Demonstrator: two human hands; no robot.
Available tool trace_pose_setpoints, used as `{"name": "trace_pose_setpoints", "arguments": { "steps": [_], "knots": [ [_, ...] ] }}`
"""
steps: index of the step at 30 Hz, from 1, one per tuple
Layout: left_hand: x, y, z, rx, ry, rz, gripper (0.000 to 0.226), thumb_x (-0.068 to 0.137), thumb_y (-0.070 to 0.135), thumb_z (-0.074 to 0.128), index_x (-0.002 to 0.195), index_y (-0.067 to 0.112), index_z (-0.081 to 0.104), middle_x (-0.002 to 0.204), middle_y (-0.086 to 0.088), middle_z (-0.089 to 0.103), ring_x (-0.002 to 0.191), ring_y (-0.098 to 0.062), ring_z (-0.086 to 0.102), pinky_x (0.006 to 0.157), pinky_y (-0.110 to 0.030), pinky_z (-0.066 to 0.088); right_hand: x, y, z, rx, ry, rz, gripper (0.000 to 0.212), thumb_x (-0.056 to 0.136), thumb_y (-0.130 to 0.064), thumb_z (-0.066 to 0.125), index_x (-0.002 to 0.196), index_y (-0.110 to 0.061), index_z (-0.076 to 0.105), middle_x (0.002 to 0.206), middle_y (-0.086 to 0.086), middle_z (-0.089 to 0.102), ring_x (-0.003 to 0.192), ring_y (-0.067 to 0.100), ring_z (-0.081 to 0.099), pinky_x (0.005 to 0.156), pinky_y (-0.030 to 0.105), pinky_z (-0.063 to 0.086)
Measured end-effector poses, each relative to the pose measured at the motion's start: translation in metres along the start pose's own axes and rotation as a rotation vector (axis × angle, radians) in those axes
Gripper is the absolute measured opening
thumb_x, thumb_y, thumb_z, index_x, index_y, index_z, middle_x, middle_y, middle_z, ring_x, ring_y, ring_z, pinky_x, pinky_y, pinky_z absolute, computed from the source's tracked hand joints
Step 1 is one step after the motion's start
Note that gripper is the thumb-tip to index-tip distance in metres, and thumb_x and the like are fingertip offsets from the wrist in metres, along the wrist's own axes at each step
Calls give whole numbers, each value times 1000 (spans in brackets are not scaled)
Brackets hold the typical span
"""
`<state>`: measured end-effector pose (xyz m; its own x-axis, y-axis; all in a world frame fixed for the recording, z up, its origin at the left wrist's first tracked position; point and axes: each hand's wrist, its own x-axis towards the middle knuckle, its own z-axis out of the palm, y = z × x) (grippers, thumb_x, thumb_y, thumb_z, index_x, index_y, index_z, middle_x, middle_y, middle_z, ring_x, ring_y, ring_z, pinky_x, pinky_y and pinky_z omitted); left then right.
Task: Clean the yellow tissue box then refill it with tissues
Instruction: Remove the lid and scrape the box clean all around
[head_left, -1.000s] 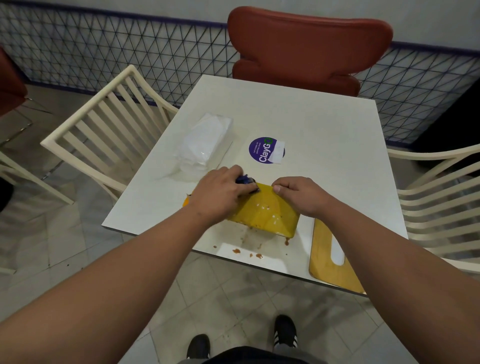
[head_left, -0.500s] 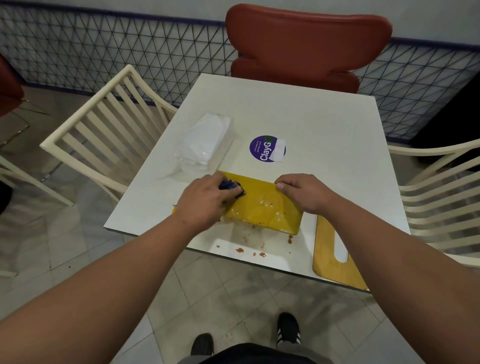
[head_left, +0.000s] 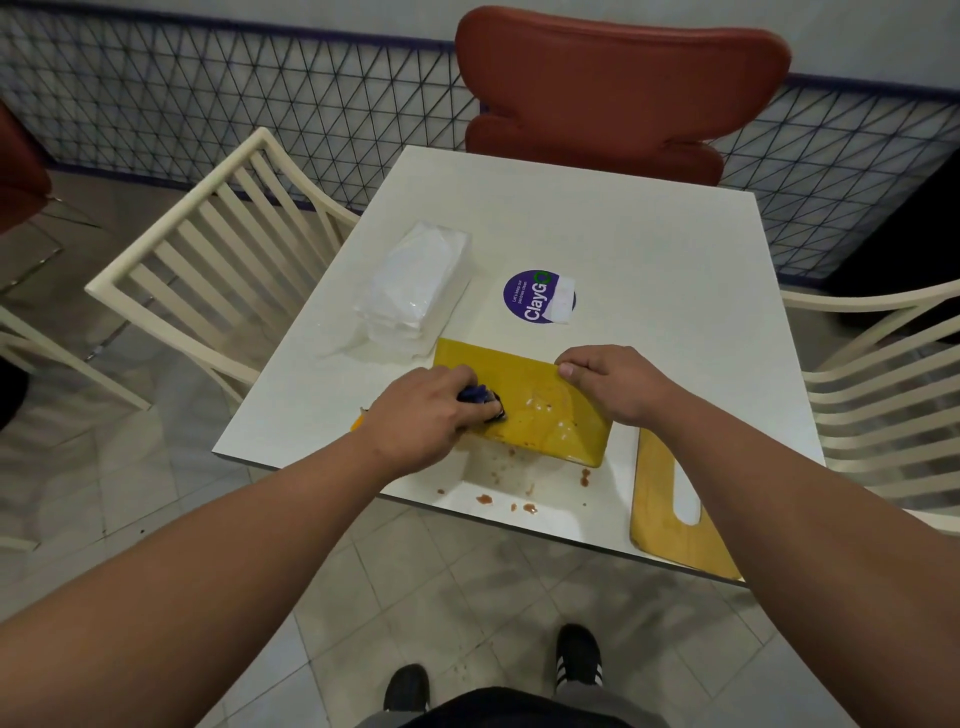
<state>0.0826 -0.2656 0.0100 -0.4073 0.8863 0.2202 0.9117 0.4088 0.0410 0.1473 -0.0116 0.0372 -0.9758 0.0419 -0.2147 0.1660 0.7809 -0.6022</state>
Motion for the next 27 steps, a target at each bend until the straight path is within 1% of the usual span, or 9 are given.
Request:
{"name": "trace_pose_setpoints", "arguments": {
  "steps": [4, 8, 10, 13, 16, 20, 24, 25, 27],
  "knots": [
    [16, -4, -6, 10, 93, -139, 38, 79, 10, 72, 113, 25, 70, 89, -12, 57, 65, -31, 55, 54, -34, 44, 0, 0, -2, 16, 12, 13, 30, 102, -33, 41, 118, -20, 63, 110, -5, 59, 102, 15, 51, 84, 27, 36],
    [-6, 6, 6, -14, 37, -44, 32, 89, 22, 48, 113, 27, 70, 88, -11, 58, 64, -29, 53, 52, -32, 42, 1, -2, -1, 10, 8, -4, 30, 102, -32, 41, 118, -19, 63, 110, -4, 59, 101, 14, 50, 83, 28, 36],
    [-16, 4, 9, 7, 5, -38, 30, 89, 22, 51, 112, 28, 70, 90, -10, 59, 64, -28, 54, 52, -32, 43, 0, -2, -1, 30, 15, -1, 29, 102, -31, 42, 117, -19, 64, 108, -5, 59, 100, 15, 51, 83, 28, 38],
    [-24, -6, 8, 0, 113, -218, 28, 84, 19, 67, 111, 27, 71, 91, -11, 60, 66, -29, 56, 54, -32, 48, 0, -1, -2, 40, 26, -2, 29, 102, -30, 42, 115, -19, 65, 107, -4, 60, 100, 16, 52, 83, 29, 39],
    [-32, 9, 16, -82, 183, -399, 30, 84, 25, 61, 112, 24, 71, 92, -11, 60, 66, -30, 58, 53, -31, 50, 0, -1, 0, 42, 24, -2, 28, 102, -30, 42, 114, -19, 65, 106, -5, 61, 99, 16, 53, 82, 28, 39],
    [-36, 37, 32, -92, 152, -380, 31, 85, 27, 62, 115, 23, 69, 90, -9, 59, 61, -28, 56, 48, -30, 48, -1, -2, 0, 39, 20, -2, 28, 102, -31, 42, 114, -20, 65, 105, -6, 61, 100, 17, 54, 85, 30, 42],
    [-43, 33, 35, -165, 271, -622, 30, 85, 25, 65, 115, 22, 70, 88, -10, 58, 59, -27, 55, 46, -31, 50, -1, -2, -1, 29, 14, -3, 29, 102, -31, 41, 114, -19, 65, 104, -6, 60, 99, 16, 53, 84, 30, 41],
    [-43, 37, 37, -173, 285, -639, 31, 85, 24, 68, 116, 22, 69, 89, -9, 58, 60, -27, 56, 47, -31, 50, -1, -2, -1, 27, 13, -5, 29, 102, -31, 42, 114, -19, 65, 105, -6, 60, 99, 16, 53, 83, 29, 40],
    [-40, 49, 41, -163, 262, -571, 32, 83, 23, 73, 115, 20, 69, 90, -8, 60, 62, -26, 57, 49, -29, 48, 0, -2, 0, 16, 11, -7, 29, 102, -32, 41, 116, -19, 64, 106, -6, 60, 100, 16, 53, 84, 29, 39]
  ]
}}
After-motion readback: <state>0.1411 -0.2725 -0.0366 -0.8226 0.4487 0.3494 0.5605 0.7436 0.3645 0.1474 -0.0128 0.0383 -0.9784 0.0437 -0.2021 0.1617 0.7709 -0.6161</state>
